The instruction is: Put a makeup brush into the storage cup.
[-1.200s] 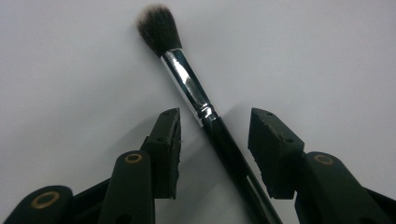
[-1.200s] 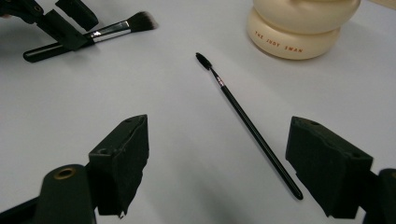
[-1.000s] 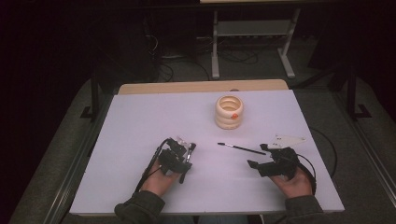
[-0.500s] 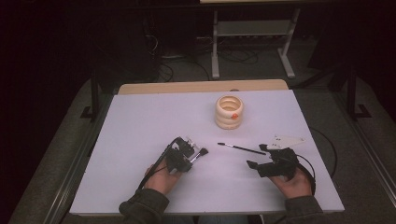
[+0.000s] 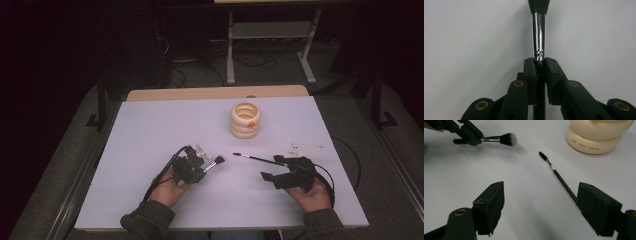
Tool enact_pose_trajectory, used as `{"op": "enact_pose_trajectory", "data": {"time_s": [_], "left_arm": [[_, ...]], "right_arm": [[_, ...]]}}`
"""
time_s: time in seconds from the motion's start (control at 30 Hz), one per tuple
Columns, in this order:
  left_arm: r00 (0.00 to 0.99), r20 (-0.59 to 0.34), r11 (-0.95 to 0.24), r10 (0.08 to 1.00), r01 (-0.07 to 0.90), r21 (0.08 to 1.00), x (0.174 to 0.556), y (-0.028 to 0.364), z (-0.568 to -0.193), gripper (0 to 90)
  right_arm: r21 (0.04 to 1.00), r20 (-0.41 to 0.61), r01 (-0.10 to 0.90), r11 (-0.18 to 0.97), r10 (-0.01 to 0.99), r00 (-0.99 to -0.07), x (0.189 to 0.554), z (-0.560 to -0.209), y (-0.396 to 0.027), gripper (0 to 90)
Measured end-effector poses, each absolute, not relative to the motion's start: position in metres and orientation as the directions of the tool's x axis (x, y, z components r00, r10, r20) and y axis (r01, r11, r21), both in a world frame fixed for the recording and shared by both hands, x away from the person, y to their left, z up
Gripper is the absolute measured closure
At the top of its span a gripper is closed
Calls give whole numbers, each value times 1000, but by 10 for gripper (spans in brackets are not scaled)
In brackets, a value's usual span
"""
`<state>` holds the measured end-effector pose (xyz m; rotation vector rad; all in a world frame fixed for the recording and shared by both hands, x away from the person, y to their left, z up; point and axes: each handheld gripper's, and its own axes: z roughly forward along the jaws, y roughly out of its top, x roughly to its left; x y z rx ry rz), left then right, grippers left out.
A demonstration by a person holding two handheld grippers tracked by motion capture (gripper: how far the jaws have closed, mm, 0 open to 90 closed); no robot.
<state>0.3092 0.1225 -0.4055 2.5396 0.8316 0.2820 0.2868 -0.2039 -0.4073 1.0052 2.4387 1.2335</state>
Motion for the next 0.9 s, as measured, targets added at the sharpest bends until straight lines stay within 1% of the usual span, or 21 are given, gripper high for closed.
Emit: {"op": "enact_pose_trajectory", "data": {"time_s": [0.03,0.07,0.23,0.27,0.43,0.57,0.7,0.77,0.9], "left_arm": [[802,20,-700,598,509,501,310,126,-403,797],[802,10,-692,597,508,512,311,128,-401,797],[809,0,-674,587,488,555,312,136,-394,797],[811,-22,-661,584,492,567,312,141,-392,796],[826,-29,-659,563,470,587,311,148,-387,797],[845,-61,-647,531,451,615,311,154,-382,796],[847,-81,-635,525,453,626,312,157,-379,797],[844,-93,-610,529,454,649,311,159,-377,796],[857,-89,-608,508,430,668,310,164,-372,796]], "right_arm": [[778,120,487,398,667,-736,287,-407,-203,217],[781,134,487,392,656,-743,288,-406,-201,217],[777,168,497,387,633,-756,291,-404,-193,223],[777,187,502,380,622,-760,293,-404,-188,223],[769,193,503,394,608,-770,298,-402,-179,219],[772,184,486,410,588,-788,302,-397,-171,217],[775,198,485,405,573,-795,305,-392,-166,218],[775,203,482,408,562,-802,308,-390,-162,221],[782,207,469,409,539,-816,312,-385,-156,231]]}}
